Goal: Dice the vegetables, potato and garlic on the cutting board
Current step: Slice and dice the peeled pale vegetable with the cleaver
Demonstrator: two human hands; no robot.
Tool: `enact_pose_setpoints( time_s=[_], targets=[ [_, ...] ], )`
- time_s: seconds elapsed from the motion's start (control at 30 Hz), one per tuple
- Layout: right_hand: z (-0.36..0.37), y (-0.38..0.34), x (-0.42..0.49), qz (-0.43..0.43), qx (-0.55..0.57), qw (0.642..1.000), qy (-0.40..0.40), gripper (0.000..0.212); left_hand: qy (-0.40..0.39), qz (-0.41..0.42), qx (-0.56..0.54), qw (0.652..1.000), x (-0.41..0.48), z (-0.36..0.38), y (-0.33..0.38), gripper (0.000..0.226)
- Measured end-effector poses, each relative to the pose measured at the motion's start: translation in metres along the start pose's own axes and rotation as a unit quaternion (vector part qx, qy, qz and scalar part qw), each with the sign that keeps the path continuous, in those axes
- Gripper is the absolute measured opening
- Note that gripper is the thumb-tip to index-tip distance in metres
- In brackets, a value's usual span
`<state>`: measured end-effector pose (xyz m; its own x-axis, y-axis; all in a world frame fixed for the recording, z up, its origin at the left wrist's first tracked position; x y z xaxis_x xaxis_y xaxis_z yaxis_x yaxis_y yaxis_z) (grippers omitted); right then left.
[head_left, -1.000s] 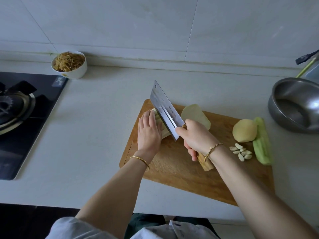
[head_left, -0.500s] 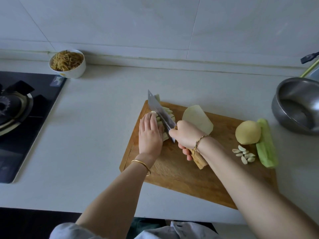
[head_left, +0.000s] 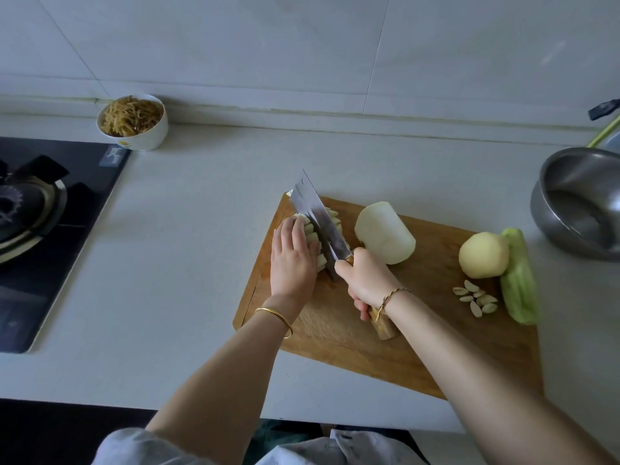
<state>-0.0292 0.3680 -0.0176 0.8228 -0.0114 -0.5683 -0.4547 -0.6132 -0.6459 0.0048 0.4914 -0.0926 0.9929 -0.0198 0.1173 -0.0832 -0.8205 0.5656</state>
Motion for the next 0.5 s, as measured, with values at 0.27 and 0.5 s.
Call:
enact_pose_setpoints(
  time_s=[0.27, 0.5],
  targets=[
    [-0.01, 0.001, -0.016, -0.038, 0.036, 0.998, 0.033, 0.016, -0.018, 0.006, -0.027, 0.999, 0.003, -0.008, -0.003, 0.045],
    [-0.023, -0.012, -0.035, -0.08, 0.017, 0.994, 0.071, 0.02, -0.024, -0.008, -0.054, 0.998, 0.003, -0.018, -0.006, 0.047]
  ],
)
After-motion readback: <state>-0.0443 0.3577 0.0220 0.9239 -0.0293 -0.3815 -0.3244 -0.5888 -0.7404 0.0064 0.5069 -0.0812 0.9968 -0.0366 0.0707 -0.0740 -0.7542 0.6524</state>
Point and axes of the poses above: each hand's wrist, its own x-axis towards the middle knuckle, its own z-axis out of the palm, y = z × x, the point moved 1 cm from there along x, towards the middle knuckle, and after that the axes turned 2 degrees about -z, right-handed, at the moved point
